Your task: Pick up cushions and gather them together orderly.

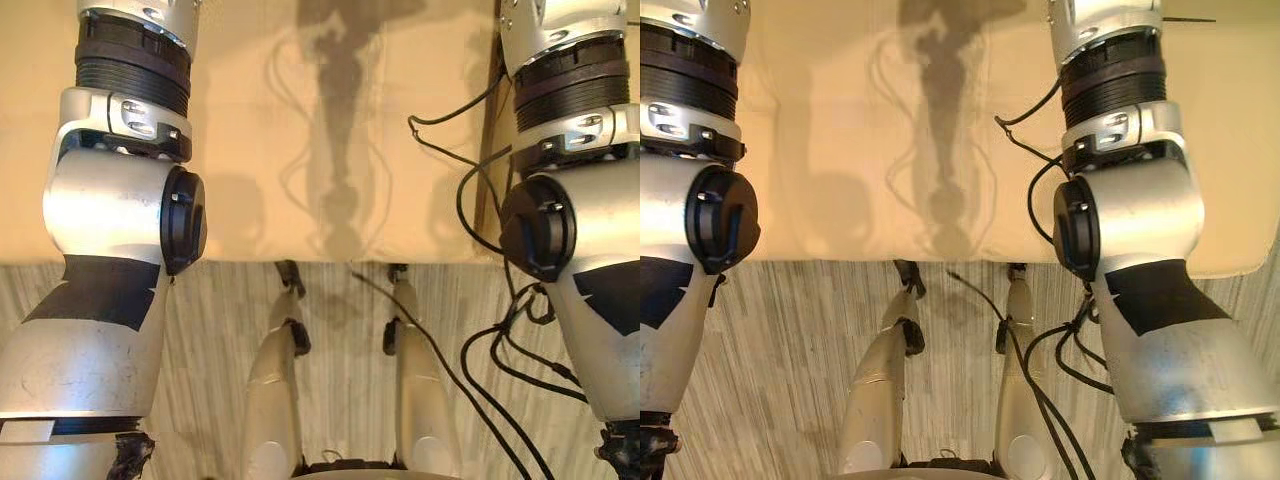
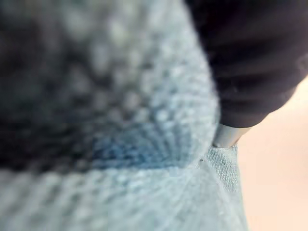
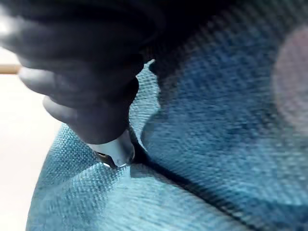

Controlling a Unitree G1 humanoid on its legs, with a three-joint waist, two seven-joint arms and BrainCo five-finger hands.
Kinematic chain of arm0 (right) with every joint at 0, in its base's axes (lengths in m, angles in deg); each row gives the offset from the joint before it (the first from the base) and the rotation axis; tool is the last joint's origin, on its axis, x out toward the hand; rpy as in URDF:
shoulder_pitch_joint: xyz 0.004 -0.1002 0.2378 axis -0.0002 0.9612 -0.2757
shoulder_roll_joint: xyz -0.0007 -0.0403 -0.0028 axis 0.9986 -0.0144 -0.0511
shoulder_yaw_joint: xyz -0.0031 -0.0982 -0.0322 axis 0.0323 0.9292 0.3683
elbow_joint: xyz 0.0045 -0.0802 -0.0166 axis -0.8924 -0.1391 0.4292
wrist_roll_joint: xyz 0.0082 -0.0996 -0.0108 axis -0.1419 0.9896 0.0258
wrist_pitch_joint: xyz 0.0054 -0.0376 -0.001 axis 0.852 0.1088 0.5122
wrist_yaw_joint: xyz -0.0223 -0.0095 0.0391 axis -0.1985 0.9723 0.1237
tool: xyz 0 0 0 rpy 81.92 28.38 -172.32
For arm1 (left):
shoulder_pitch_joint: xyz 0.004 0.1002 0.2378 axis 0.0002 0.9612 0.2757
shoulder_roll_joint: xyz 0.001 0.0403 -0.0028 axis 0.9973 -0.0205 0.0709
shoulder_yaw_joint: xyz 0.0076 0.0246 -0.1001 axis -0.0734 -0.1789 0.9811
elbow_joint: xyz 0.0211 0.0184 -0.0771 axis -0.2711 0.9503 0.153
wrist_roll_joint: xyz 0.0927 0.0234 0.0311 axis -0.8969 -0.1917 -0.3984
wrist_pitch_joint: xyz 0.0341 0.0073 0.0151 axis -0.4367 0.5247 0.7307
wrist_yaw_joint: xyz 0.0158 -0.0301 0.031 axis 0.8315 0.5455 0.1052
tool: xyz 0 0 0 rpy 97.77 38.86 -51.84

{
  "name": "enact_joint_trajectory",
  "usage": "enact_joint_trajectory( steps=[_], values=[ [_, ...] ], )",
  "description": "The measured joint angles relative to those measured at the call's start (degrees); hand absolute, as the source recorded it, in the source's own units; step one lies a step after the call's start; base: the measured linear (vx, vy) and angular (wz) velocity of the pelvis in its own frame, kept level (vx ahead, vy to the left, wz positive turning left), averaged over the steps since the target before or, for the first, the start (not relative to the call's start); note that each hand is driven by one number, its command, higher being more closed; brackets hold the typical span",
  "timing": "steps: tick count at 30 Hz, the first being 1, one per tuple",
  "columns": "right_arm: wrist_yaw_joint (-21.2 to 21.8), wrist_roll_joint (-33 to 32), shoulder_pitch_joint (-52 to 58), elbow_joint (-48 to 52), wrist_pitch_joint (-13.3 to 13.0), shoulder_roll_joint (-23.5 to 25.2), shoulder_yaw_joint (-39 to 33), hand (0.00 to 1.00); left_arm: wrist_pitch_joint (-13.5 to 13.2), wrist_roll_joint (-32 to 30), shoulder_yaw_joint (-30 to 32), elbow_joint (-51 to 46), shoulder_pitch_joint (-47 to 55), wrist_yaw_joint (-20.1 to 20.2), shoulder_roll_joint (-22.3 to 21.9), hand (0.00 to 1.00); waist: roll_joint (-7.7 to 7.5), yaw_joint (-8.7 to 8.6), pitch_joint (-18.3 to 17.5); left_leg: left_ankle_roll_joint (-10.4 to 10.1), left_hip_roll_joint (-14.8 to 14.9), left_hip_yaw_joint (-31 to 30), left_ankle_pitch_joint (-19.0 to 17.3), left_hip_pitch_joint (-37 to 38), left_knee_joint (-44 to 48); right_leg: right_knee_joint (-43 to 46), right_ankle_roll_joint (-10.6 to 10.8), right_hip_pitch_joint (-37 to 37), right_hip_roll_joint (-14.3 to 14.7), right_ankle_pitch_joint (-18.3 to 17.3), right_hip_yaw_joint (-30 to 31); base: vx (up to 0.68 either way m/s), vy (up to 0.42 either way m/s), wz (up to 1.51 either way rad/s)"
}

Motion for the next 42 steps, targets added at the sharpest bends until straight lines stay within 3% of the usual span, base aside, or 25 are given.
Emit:
enact_joint_trajectory(
  steps=[2,8,18,25,27,29,33,35,38,42],
  values=[
    [3.3,-6.2,0.0,-0.9,0.0,-1.0,1.9,0.0,1.0,1.5,1.0,0.7,0.0,1.7,-0.2,0.0,0.01,0.23,0.3,0.1,-0.1,-0.1,1.3,-1.6,-1.6,0.0,-0.1,-1.8,0.0,0.0,-1.1,0.01,0.022,0.17],
    [9.0,-14.4,5.8,-1.7,0.0,-1.3,5.0,0.0,0.9,3.7,0.9,0.7,4.2,8.4,-0.3,0.0,-0.09,1.47,1.5,0.2,0.1,-0.1,1.3,-2.7,-1.6,0.3,-0.1,-2.6,0.0,0.0,-2.2,0.01,0.011,0.02],
    [12.2,-15.1,15.3,4.3,-0.4,-0.1,7.1,0.0,0.7,4.1,1.1,-1.3,15.8,11.8,0.4,0.0,-0.08,1.9,1.5,0.3,1.1,0.1,0.5,-4.7,1.9,3.6,0.0,-4.8,0.3,0.0,-2.5,-0.02,0.0,-0.03],
    [13.6,-14.4,25.2,20.0,-1.1,-3.5,7.1,0.0,-0.6,6.7,2.6,-13.3,27.8,12.6,4.0,0.0,-0.09,2.96,1.5,-0.1,3.1,-0.2,-0.4,-3.0,5.8,6.2,-1.7,-2.4,1.2,-2.2,-3.2,-0.1,-0.088,-0.04],
    [13.8,-13.8,32.3,30.6,-2.9,-6.3,7.0,0.0,-1.8,7.2,2.6,-20.7,34.7,12.4,6.0,0.0,-0.1,3.13,1.5,-0.2,3.7,-0.2,-0.8,-0.3,5.8,6.4,-1.0,0.4,1.8,-4.1,-3.3,-0.09,-0.101,0.0],
    [15.0,-12.9,45.0,42.8,-6.0,-9.8,6.3,0.0,-4.6,7.3,2.8,-31.3,46.0,12.0,8.8,0.0,-0.24,3.28,1.4,-0.8,4.3,-0.4,-1.9,3.9,6.2,7.5,-1.2,4.4,1.9,-5.7,-3.9,-0.05,-0.076,0.01],
    [19.4,-11.6,70.1,54.5,-7.7,-10.7,3.6,0.0,-7.4,7.7,4.3,-45.5,67.1,13.7,6.8,0.0,-0.27,3.97,1.4,-1.1,4.6,-0.8,-4.1,10.7,7.5,12.2,-0.9,9.9,1.7,-10.1,-4.4,0.04,-0.038,0.06],
    [23.5,-9.2,86.9,55.2,-7.5,-7.7,3.3,0.0,-7.9,7.4,4.8,-47.8,81.5,16.3,0.9,0.0,-0.31,4.11,-1.1,-1.2,4.4,-1.7,-5.9,13.9,8.6,14.9,-0.5,12.9,1.3,-13.1,-5.2,0.06,-0.032,0.18],
    [28.1,-4.6,101.9,50.5,-7.5,-1.1,3.3,0.0,-7.8,5.8,3.2,-45.5,97.2,20.4,-4.1,0.0,-1.43,3.51,-5.9,-1.9,3.9,-2.3,-7.9,17.9,8.3,15.1,-0.1,16.8,0.9,-15.0,-5.6,0.11,-0.013,0.12],
    [32.2,-0.4,109.8,39.2,-7.1,3.8,3.2,0.0,-6.6,2.1,1.9,-34.8,106.2,25.7,-6.5,0.0,-2.82,2.57,-11.3,-2.1,2.7,-2.7,-8.5,23.0,5.6,12.2,0.1,22.1,0.7,-15.3,-5.6,0.08,0.02,0.02]
  ],
)
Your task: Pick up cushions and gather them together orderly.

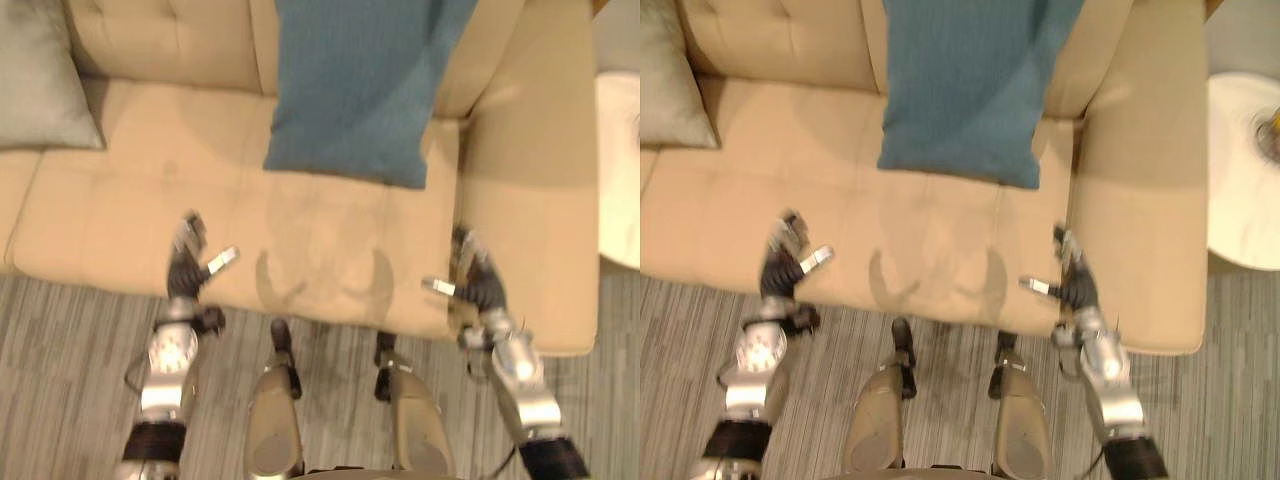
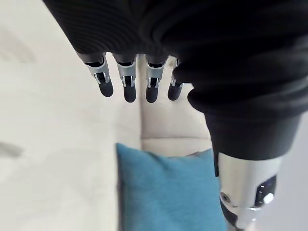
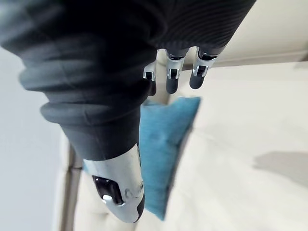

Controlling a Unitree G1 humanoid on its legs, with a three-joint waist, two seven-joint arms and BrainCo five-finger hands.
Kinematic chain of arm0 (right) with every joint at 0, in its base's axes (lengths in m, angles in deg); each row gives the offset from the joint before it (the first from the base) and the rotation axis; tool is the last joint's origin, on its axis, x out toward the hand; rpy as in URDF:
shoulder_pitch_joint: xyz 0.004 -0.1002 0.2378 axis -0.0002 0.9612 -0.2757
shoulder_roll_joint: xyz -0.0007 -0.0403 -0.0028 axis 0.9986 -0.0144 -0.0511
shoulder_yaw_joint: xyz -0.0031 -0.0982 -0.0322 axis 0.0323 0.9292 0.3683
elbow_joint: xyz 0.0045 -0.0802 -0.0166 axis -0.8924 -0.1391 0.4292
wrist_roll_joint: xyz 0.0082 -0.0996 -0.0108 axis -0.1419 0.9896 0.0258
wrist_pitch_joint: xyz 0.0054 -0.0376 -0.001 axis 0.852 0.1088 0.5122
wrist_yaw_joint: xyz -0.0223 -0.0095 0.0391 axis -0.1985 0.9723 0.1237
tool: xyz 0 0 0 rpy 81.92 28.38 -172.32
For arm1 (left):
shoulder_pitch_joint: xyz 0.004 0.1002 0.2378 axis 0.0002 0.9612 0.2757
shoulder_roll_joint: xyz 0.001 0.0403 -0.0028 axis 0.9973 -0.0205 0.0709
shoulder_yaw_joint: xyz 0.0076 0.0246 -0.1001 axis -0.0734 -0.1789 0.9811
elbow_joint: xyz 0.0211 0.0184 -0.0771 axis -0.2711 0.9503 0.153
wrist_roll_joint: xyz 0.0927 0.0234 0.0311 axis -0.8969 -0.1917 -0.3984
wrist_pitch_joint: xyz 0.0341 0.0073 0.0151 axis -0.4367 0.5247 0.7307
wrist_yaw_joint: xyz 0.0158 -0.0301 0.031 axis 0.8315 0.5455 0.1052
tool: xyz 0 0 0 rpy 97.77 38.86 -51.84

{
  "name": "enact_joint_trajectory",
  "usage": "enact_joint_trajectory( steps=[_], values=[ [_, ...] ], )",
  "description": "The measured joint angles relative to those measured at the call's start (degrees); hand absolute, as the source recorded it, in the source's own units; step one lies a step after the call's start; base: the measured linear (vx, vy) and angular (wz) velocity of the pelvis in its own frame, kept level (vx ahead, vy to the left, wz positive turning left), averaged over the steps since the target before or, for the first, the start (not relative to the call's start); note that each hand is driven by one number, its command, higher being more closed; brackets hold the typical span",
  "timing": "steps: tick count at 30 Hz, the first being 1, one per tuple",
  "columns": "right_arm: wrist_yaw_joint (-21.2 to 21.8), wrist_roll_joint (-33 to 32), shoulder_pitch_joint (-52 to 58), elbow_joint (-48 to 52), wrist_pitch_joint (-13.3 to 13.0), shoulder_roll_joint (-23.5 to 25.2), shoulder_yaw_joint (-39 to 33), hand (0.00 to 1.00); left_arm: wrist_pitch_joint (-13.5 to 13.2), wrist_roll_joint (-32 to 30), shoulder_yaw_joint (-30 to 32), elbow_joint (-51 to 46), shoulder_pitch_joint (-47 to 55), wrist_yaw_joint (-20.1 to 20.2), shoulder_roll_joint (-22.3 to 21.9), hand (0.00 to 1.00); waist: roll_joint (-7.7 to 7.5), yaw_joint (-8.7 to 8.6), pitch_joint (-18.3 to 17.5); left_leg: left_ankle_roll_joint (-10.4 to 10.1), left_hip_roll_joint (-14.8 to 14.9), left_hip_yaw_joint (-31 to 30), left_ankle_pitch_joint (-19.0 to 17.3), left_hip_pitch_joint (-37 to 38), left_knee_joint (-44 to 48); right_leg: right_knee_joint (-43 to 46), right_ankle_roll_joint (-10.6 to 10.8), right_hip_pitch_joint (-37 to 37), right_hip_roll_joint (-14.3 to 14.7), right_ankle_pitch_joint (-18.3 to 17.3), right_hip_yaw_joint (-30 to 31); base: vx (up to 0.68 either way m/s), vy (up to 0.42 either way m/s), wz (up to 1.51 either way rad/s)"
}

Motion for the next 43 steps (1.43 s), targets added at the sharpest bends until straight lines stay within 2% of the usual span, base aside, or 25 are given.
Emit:
enact_joint_trajectory(
  steps=[2,6,11,15,17,18,19,20,21,22,23,24,25,26,28,29,30,31,32,34,35,37,38,40,43],
  values=[
    [1.4,4.2,1.7,-9.9,0.5,1.3,-0.2,0.0,1.5,-3.0,0.1,10.5,1.7,2.5,-1.4,0.0,-0.42,-0.64,-2.6,0.1,-0.6,0.3,-0.1,4.6,-2.1,-2.2,0.4,4.5,-0.1,0.2,0.2,0.1,0.037,0.01],
    [2.4,7.9,2.1,-21.6,1.7,2.8,-1.9,0.0,3.0,-7.0,1.2,21.6,4.0,3.5,-3.3,0.0,-0.46,-1.41,-6.2,0.1,-1.4,1.6,-0.1,11.2,-5.8,-5.2,1.2,9.9,-0.1,0.3,1.3,0.08,0.032,-0.11],
    [2.3,10.7,4.7,-30.0,3.2,2.9,-5.8,0.0,3.7,-11.8,1.3,26.4,7.9,4.6,-6.3,0.0,0.34,-1.54,-10.0,-0.2,-2.1,3.6,-0.3,18.9,-10.0,-6.9,1.9,14.8,0.0,0.0,3.3,0.08,0.027,-0.21],
    [2.2,10.7,4.1,-31.5,4.1,2.8,-6.4,0.0,3.7,-11.9,1.3,27.0,8.1,4.6,-6.3,0.0,0.03,-1.53,-10.2,-0.2,-2.5,4.9,-0.3,19.8,-10.3,-5.5,2.3,14.0,-0.1,0.0,5.1,0.02,0.018,-0.22],
    [2.1,10.5,3.3,-31.3,4.0,3.2,-6.2,0.0,3.7,-11.9,1.2,26.8,6.1,4.6,-5.3,0.0,-2.0,-1.9,-9.5,2.3,-3.5,5.2,-1.9,15.0,-3.9,0.6,3.4,8.8,-1.9,0.0,6.6,-0.05,0.047,-0.15],
    [2.0,10.1,3.2,-31.4,3.9,3.2,-6.2,0.0,3.7,-11.9,1.2,26.4,5.6,4.5,-5.3,0.0,-2.57,-2.01,-9.1,3.3,-4.4,4.5,-2.5,13.1,-2.0,0.5,5.1,8.2,-2.3,0.8,7.3,-0.18,0.065,-0.14],
    [1.7,9.5,1.5,-32.2,4.2,2.9,-6.1,0.0,3.5,-11.9,1.5,25.0,5.2,4.5,-5.6,0.0,-0.46,-1.74,-8.6,4.3,-2.1,4.9,-4.2,11.2,0.4,11.5,6.1,4.7,-1.7,-4.1,7.9,-0.17,0.027,0.16],
    [1.3,8.9,1.8,-32.5,4.2,3.6,-5.5,0.0,3.6,-11.9,1.3,24.6,4.8,4.4,-5.1,0.0,-0.37,-2.6,-8.1,4.2,-1.9,3.1,-4.1,10.2,2.5,31.3,4.0,0.7,-1.9,-11.2,7.9,-0.15,-0.018,0.31],
    [1.2,8.8,2.3,-32.6,4.2,4.0,-5.0,0.0,3.7,-11.9,1.3,24.2,4.9,4.3,-4.8,0.0,-0.91,-2.84,-8.1,4.2,-2.1,2.4,-4.1,10.4,3.1,39.0,4.6,0.4,-1.9,-13.0,8.0,-0.07,-0.093,0.6],
    [1.2,8.6,2.6,-33.4,4.2,4.8,-3.7,0.0,3.8,-11.9,1.5,23.4,5.4,3.9,-4.2,0.0,-2.78,-2.66,-8.4,4.2,-2.8,1.6,-4.0,10.3,4.7,47.5,6.0,1.7,-1.8,-13.7,8.1,-0.07,-0.115,0.38],
    [1.2,8.5,2.2,-34.3,4.1,4.9,-3.4,0.0,3.8,-11.8,1.8,22.8,5.9,3.3,-3.8,0.0,-4.15,-1.9,-8.8,4.2,-3.4,1.8,-4.0,9.1,6.4,46.1,7.0,3.7,-1.8,-14.0,8.0,-0.15,-0.133,0.19],
    [1.0,8.5,1.3,-34.6,4.2,4.5,-3.6,0.0,4.1,-11.8,2.7,22.7,5.8,3.2,-4.7,0.0,-3.98,-1.42,-8.6,3.9,-3.5,1.9,-3.8,8.1,7.2,43.5,7.8,4.6,-1.3,-15.8,7.5,-0.17,-0.073,-0.19],
    [0.7,8.5,-0.6,-34.6,4.2,3.6,-4.1,0.0,4.3,-11.8,3.1,22.7,5.3,3.1,-6.9,0.0,-2.15,-0.42,-8.3,3.5,-1.8,1.9,-2.2,7.4,5.8,37.8,7.7,6.1,1.1,-16.7,6.7,-0.34,-0.06,-0.4],
    [-0.1,8.5,-1.9,-34.1,4.1,2.9,-4.1,0.0,4.5,-11.7,3.0,22.1,6.0,3.1,-8.4,0.0,-0.37,0.85,-7.8,3.2,0.0,3.0,0.1,6.4,3.4,33.9,5.4,7.8,2.3,-19.4,5.8,-0.31,-0.041,-0.32],
    [-0.2,8.4,-3.9,-33.8,4.1,2.9,-4.1,0.0,4.8,-11.4,2.8,20.8,5.8,2.7,-8.6,0.0,-1.2,1.03,-7.2,3.1,-0.8,3.0,2.4,3.0,3.8,26.5,-0.3,9.2,2.0,-24.6,4.1,-0.31,-0.136,-0.06],
    [-0.3,8.4,-4.8,-33.9,4.1,2.6,-4.1,0.0,4.8,-11.2,2.8,20.9,5.5,2.6,-8.9,0.0,-0.53,1.12,-6.8,2.7,-0.4,2.8,2.7,2.1,3.8,23.9,-1.8,9.9,2.9,-25.4,4.1,-0.34,-0.154,0.0],
    [-0.7,8.4,-6.2,-34.1,4.2,1.8,-4.2,0.0,5.2,-10.8,2.8,20.4,5.4,2.2,-9.9,0.0,2.8,0.83,-5.3,1.1,1.8,1.7,2.4,1.7,2.2,21.0,-3.2,10.5,5.5,-22.2,2.5,-0.38,-0.097,0.06],
    [-1.2,8.4,-6.3,-34.0,4.3,1.9,-4.2,0.0,5.2,-10.7,2.9,20.4,5.6,2.1,-9.9,0.0,2.9,0.56,-5.3,-1.4,2.0,1.4,0.2,1.8,1.1,19.9,-4.0,10.4,5.4,-21.2,1.8,-0.45,-0.075,0.29],
    [-1.6,8.4,-5.9,-34.0,4.3,2.3,-5.6,0.0,5.2,-10.7,2.9,19.8,5.5,2.1,-9.7,0.0,1.4,0.22,-4.5,-0.2,1.6,1.5,-1.6,1.0,5.2,18.7,-5.6,10.2,4.5,-20.3,1.2,-0.41,-0.065,0.22],
    [-2.4,8.2,-5.4,-34.0,4.3,2.2,-8.1,0.0,5.2,-10.7,2.9,19.1,6.1,2.2,-9.7,0.0,0.61,0.37,-4.5,4.6,0.3,2.6,-5.2,0.4,17.7,17.2,-6.2,9.4,2.5,-18.7,0.4,-0.26,-0.043,0.07],
    [-2.5,8.2,-5.2,-33.9,4.3,2.1,-8.7,0.0,5.2,-10.7,3.0,19.1,6.4,2.2,-9.7,0.0,0.78,0.19,-4.6,5.1,0.0,2.8,-6.3,0.7,20.4,16.5,-6.4,9.4,2.3,-18.1,0.1,-0.17,0.022,-0.07],
    [-2.5,7.9,-4.2,-33.7,4.3,1.8,-9.4,0.0,5.2,-10.7,3.0,19.1,6.6,2.2,-9.6,0.0,1.56,0.14,-5.0,4.2,-0.8,2.8,-11.6,4.6,24.3,14.3,-5.9,9.0,2.4,-15.4,0.0,-0.13,0.063,-0.07],
    [-2.5,7.9,-3.5,-33.7,4.4,2.0,-10.1,0.0,5.2,-10.7,3.0,19.2,6.6,2.2,-9.6,0.0,2.07,0.16,-5.3,3.3,-1.0,2.7,-14.3,7.6,22.1,13.5,-5.3,8.3,2.5,-14.1,-0.1,-0.09,0.094,0.06],
    [-2.4,7.9,-2.9,-33.7,4.8,2.1,-10.4,0.0,5.2,-10.7,3.0,19.2,6.0,2.2,-9.6,0.0,2.77,-0.1,-5.7,2.5,-2.2,2.7,-14.9,11.3,13.3,12.0,-3.7,7.5,2.7,-12.6,-0.2,-0.1,0.122,0.08],
    [-2.4,8.0,-2.1,-33.5,5.1,2.9,-12.5,0.0,5.4,-10.7,2.9,19.4,6.1,2.2,-9.4,0.0,2.02,-1.44,-6.1,3.6,-5.4,2.8,-11.2,15.0,2.4,5.4,-2.0,9.6,1.8,-7.6,-0.5,-0.06,0.093,0.12]
  ],
)
